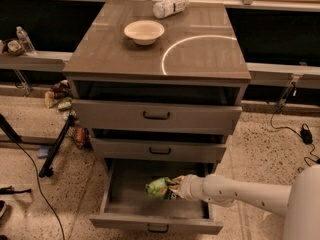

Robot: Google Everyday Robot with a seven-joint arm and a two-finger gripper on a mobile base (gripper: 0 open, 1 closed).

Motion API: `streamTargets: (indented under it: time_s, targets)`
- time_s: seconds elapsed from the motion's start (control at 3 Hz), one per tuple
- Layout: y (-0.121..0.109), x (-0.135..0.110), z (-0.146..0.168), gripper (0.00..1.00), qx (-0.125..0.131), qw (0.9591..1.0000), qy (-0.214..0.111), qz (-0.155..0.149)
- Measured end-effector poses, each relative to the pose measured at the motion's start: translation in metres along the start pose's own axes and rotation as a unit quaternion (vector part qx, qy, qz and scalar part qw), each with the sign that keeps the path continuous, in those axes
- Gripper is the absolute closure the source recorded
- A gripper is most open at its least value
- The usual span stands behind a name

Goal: Place green rice chip bag into bottom drawer

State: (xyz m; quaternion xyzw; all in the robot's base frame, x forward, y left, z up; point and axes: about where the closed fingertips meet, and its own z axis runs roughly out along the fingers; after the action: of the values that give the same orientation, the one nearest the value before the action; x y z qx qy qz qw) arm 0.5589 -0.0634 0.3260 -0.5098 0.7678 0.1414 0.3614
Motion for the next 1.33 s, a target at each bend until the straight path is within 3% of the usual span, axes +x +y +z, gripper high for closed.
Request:
streamTargets:
  time_s: [0.33,1.33]
  targets:
    - [-0.002,0.012,0.027,0.85,0.011,0.9999,-0.008,0.005]
    - [0.008,0.033,0.081,0.15,0.038,0.9989,0.003,0.027]
